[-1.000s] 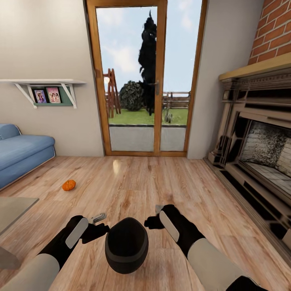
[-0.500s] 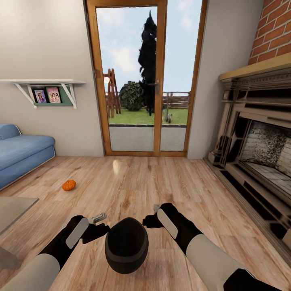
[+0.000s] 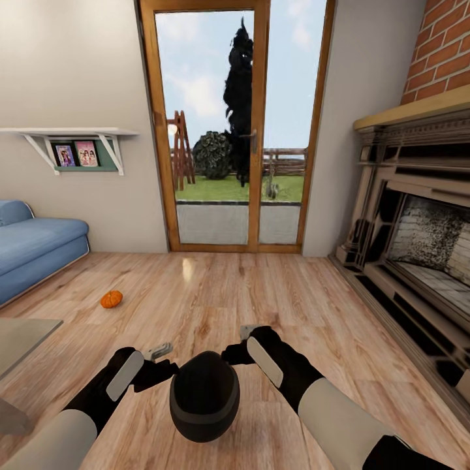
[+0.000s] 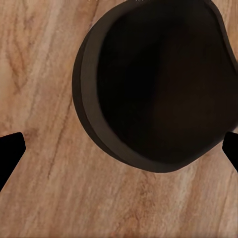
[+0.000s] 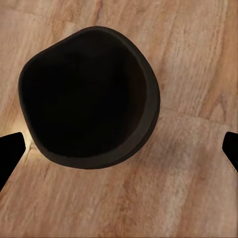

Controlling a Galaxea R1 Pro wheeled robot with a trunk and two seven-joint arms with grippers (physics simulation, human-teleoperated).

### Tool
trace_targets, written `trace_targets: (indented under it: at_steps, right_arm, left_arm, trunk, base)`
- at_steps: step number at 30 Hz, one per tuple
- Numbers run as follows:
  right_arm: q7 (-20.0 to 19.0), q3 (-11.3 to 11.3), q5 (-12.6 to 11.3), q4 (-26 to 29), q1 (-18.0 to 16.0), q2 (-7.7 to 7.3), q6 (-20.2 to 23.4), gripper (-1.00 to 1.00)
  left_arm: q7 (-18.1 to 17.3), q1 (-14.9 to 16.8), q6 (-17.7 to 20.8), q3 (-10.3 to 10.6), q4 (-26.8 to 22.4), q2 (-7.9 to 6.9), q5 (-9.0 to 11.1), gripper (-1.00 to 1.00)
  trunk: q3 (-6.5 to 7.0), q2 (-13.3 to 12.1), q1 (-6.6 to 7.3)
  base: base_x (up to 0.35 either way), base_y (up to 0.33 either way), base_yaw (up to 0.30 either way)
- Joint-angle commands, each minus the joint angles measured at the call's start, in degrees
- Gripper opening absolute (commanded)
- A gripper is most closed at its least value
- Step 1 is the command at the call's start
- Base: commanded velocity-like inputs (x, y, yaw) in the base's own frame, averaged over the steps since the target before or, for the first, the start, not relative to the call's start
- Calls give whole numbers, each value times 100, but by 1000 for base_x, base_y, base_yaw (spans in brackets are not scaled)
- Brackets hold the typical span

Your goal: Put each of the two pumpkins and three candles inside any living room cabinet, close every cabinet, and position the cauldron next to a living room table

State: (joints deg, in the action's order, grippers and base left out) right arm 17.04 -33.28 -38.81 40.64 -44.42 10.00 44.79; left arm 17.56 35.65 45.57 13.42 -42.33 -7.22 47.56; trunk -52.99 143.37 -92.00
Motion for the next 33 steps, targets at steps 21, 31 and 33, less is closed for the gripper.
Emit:
trace_targets:
  at_steps: [21,31,33]
  right_arm:
    - [21,-52,-66,34,-5,0,36,100]
    - [19,-98,-53,277,-5,0,65,100]
    - [35,-99,-50,336,-5,0,77,100]
  left_arm:
    - [97,3,-8,80,-12,27,54,100]
    - [119,3,-13,163,-12,35,52,100]
    - [119,3,-13,167,-15,32,52,100]
  trunk:
    - [-6,3,1]
    - [-6,3,1]
    - [-6,3,1]
  base:
    - [0,-35,145]
    - [0,-100,4]
    - [0,-192,0]
